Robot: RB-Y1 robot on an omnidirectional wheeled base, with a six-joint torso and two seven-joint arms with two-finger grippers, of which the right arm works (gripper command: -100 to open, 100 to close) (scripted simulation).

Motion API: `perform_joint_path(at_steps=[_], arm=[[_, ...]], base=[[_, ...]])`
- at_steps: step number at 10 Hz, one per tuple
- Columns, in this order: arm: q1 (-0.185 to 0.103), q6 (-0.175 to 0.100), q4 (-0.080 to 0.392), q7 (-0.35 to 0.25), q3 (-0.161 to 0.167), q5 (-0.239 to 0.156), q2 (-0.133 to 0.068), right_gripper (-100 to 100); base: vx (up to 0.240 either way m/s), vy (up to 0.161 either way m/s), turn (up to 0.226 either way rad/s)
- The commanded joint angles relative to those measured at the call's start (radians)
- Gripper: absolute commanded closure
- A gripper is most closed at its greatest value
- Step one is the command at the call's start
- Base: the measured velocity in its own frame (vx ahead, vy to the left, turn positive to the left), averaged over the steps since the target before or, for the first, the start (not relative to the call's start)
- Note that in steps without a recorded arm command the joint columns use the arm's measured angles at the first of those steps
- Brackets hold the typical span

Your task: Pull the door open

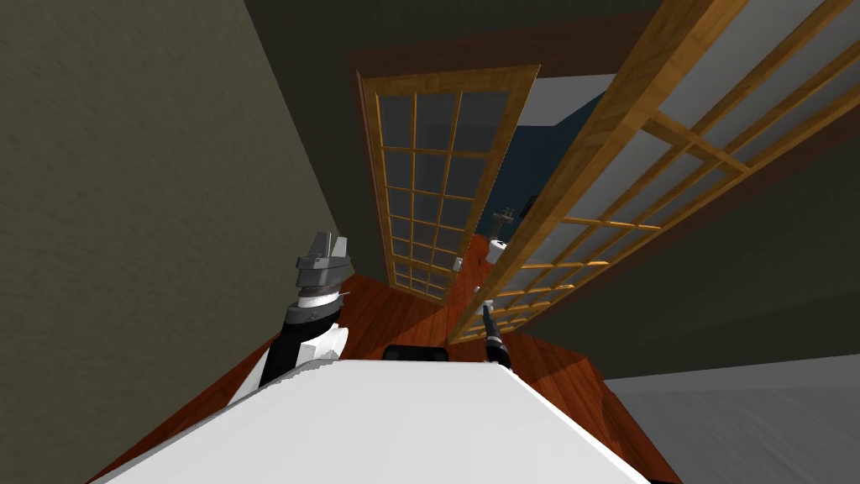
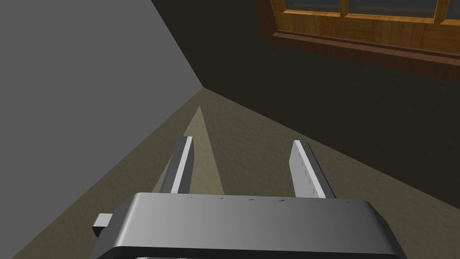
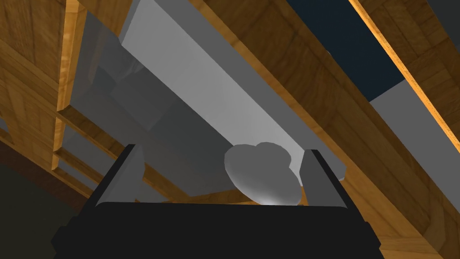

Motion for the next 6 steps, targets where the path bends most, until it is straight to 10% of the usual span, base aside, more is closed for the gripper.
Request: perform_joint_path(at_steps=[1, 6], arm=[[0.0, 0.008, -0.007, -0.05, -0.002, -0.03, -0.025, 100], [-0.002, 0.005, -0.007, -0.105, 0.013, -0.044, -0.029, 100]], base=[[-0.064, -0.037, 0.105], [-0.031, -0.029, 0.029]])
